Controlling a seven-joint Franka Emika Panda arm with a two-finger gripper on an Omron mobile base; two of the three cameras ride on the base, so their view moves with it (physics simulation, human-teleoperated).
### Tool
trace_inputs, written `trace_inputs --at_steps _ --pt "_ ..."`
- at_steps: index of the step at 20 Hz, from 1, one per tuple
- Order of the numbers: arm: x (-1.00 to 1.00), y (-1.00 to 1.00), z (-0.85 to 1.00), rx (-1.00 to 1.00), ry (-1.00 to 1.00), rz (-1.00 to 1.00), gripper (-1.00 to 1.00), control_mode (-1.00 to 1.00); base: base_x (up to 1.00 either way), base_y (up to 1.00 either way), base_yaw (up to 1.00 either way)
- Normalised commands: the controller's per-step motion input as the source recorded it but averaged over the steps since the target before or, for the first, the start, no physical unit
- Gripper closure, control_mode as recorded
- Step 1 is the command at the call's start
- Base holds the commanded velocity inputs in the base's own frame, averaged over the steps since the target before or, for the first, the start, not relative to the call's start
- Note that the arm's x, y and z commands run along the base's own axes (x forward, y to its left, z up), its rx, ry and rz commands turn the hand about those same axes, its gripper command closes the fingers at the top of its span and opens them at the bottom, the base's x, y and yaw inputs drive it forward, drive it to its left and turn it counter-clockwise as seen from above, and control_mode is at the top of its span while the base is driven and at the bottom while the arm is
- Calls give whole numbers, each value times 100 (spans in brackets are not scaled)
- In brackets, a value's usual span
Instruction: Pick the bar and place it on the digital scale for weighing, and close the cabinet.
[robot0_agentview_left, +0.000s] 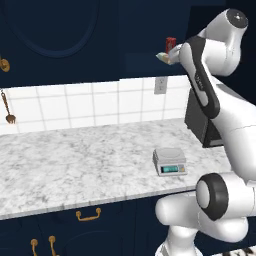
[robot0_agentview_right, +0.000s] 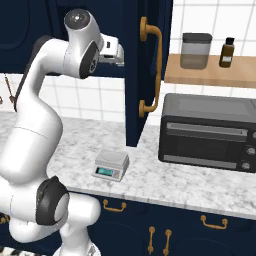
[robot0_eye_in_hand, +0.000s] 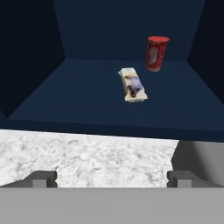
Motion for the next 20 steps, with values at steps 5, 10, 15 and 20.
trace_inputs --at_steps 5,10,15,20 --pt "70 -11 -22 0 -1 4 -100 -100 0 0 0" --pt "61 -13 -5 0 1 4 -100 -100 0 0 0" --pt "58 -3 0 0 0 1 -100 -100 0 0 0" --pt "55 0 0 0 2 0 -100 -100 0 0 0"
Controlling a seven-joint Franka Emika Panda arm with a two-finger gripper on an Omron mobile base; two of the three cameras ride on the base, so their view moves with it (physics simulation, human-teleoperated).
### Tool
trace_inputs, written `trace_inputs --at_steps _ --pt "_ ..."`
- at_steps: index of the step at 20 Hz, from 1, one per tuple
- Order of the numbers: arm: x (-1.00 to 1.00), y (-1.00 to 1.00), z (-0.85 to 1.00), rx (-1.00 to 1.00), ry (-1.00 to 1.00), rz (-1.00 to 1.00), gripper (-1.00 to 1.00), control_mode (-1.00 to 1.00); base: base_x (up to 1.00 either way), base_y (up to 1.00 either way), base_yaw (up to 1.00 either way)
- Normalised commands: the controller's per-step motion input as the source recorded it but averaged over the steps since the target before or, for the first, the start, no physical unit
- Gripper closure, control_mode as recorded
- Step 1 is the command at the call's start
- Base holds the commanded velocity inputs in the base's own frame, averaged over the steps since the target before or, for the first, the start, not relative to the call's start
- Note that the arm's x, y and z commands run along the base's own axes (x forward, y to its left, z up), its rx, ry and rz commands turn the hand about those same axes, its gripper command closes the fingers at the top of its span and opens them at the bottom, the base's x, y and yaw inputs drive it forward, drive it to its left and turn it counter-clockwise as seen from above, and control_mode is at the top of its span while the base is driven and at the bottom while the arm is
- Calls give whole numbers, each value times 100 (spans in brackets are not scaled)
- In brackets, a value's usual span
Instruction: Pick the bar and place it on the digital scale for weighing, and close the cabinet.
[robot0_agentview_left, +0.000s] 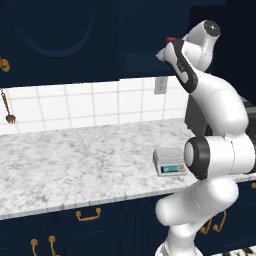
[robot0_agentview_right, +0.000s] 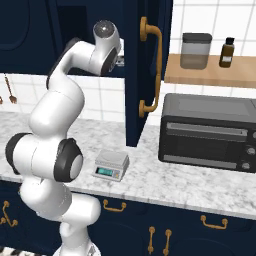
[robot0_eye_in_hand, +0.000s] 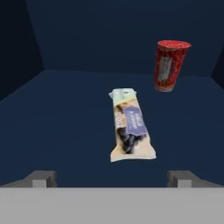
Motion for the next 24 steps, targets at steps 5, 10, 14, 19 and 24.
trace_inputs --at_steps 5,10,14,19,24 --pt "49 -1 -4 0 6 0 -100 -100 0 0 0" --pt "33 -12 -8 0 2 1 -100 -100 0 0 0" --pt "30 -6 -24 0 0 3 -100 -100 0 0 0" --pt "32 -9 -24 0 0 3 -100 -100 0 0 0" --pt "24 0 -28 0 0 1 100 -100 0 0 0"
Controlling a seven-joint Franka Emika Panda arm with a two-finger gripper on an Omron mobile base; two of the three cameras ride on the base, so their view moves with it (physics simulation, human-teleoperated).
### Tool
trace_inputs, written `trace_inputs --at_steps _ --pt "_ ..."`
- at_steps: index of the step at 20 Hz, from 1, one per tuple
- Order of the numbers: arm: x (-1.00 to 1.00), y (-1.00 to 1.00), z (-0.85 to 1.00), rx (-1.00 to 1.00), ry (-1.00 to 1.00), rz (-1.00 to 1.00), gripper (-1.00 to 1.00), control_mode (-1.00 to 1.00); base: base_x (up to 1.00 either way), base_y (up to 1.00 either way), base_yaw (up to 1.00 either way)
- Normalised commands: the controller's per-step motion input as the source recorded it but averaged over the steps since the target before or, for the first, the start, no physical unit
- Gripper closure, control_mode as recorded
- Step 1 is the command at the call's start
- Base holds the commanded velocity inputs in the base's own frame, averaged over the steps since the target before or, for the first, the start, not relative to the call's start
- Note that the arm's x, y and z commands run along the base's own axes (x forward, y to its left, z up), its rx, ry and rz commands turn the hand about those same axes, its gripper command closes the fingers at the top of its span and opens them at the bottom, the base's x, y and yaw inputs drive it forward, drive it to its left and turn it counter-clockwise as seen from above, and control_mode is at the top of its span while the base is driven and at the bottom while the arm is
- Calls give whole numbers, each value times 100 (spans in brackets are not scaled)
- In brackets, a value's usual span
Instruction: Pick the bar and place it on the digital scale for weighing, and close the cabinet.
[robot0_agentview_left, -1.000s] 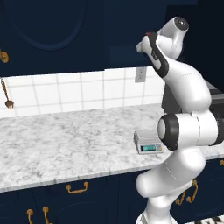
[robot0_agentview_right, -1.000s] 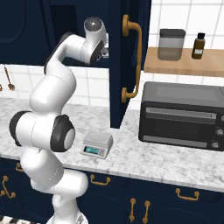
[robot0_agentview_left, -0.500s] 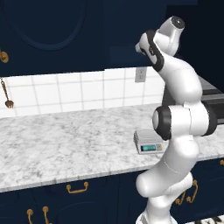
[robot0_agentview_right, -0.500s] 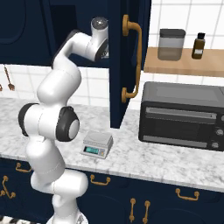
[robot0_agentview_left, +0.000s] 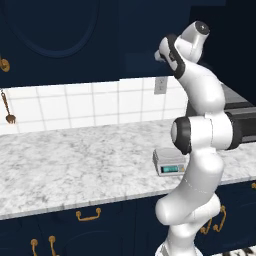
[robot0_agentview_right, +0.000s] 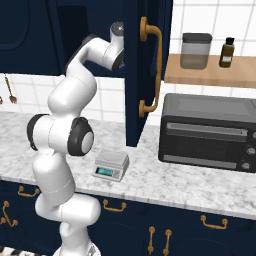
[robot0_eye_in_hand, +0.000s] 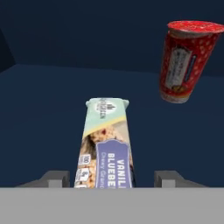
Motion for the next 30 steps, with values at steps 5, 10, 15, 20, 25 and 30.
trace_inputs --at_steps 5,10,15,20,25,30 --pt "-3 19 -31 -1 -8 5 100 -100 0 0 0" --pt "-84 48 -2 -9 -1 5 100 -100 0 0 0" --pt "-100 51 16 -5 2 1 100 -100 0 0 0" --pt "-100 23 0 5 -2 -4 100 -100 0 0 0" --pt "-100 16 1 20 -5 -27 100 -100 0 0 0" --pt "-100 8 0 20 0 -29 100 -100 0 0 0"
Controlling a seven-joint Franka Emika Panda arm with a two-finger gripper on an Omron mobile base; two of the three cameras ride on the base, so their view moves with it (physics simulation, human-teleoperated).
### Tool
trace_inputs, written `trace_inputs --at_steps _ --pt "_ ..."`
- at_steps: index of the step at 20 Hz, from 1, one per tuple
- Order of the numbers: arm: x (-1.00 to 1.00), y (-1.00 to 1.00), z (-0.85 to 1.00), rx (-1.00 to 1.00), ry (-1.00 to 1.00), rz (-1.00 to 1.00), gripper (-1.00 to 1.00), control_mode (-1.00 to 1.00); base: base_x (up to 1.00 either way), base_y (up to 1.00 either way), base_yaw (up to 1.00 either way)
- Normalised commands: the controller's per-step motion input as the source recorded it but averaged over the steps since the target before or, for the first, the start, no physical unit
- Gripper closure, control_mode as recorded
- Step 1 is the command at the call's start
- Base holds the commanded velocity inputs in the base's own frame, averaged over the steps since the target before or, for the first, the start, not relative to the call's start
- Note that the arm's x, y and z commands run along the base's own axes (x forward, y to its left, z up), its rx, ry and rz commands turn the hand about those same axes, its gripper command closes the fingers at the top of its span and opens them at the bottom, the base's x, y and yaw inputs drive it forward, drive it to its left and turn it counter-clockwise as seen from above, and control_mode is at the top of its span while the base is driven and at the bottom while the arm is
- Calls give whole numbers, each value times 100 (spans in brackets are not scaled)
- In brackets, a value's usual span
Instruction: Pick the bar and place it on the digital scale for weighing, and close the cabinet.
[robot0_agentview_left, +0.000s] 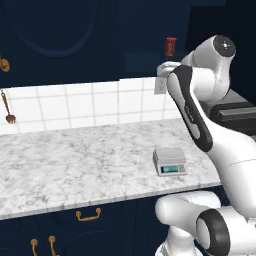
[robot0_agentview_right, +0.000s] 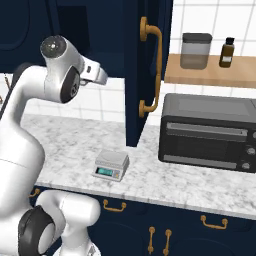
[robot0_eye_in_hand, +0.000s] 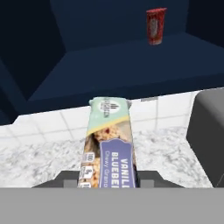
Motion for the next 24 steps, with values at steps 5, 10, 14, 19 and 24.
trace_inputs --at_steps 5,10,14,19,24 --pt "-100 4 0 5 1 -42 100 -100 0 0 0" --pt "-100 3 -33 4 8 -45 100 -100 0 0 0" --pt "-77 6 -55 10 20 -47 100 -100 0 0 0" --pt "-29 0 -63 16 20 -39 100 -100 0 0 0" --pt "14 -8 -65 -4 0 -18 100 -100 0 0 0"
